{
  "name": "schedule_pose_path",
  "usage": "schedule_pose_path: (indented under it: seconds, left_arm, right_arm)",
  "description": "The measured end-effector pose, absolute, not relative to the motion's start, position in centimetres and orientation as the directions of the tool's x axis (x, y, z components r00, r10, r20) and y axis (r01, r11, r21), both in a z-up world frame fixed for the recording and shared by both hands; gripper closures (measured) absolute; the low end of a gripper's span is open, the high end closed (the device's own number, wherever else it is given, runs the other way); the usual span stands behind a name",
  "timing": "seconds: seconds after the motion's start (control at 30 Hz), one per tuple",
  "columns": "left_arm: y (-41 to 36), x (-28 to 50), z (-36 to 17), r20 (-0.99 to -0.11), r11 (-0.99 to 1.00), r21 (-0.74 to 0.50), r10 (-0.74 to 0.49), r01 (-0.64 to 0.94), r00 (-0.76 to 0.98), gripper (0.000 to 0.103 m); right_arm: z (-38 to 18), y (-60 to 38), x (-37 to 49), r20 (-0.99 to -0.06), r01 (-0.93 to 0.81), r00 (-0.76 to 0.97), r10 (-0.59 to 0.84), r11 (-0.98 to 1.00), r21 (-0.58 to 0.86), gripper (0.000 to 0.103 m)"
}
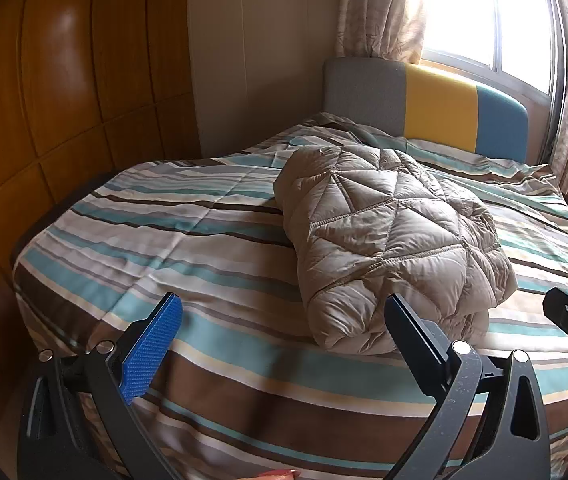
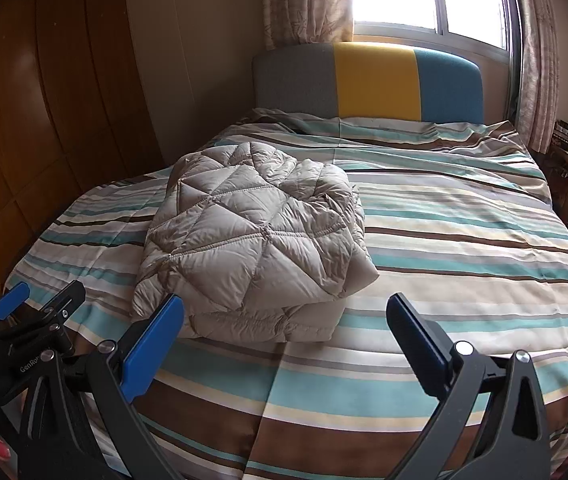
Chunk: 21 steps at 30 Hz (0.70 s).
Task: Fold large clothes
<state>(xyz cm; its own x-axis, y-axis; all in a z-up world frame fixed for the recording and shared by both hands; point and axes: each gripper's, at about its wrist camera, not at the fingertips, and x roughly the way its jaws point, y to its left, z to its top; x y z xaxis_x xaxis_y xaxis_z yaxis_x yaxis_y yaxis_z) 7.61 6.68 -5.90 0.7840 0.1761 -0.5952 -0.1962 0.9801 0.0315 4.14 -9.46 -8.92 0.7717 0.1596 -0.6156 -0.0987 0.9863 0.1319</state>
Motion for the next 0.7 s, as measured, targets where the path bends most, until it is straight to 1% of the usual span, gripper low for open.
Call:
schedule_pose_path:
  seconds: [0.33, 0.7]
  left_arm:
    - [6.48, 7.56, -5.91, -0.589, 0.98, 0.042, 0.181, -0.194, 0.787, 0.003]
    - [6.12, 7.25, -5.76, -0.579, 0.985, 0.029, 0.157, -0.171, 0.8, 0.003]
  right_arm:
    - [-8.83, -9.41, 4.07, -0.615, -0.104, 0.771, 0.164, 0.986, 0.133, 0.002]
    - [-8.79, -9.33, 4.1, -0.617, -0.106, 0.769, 0.165, 0.986, 0.131, 0.002]
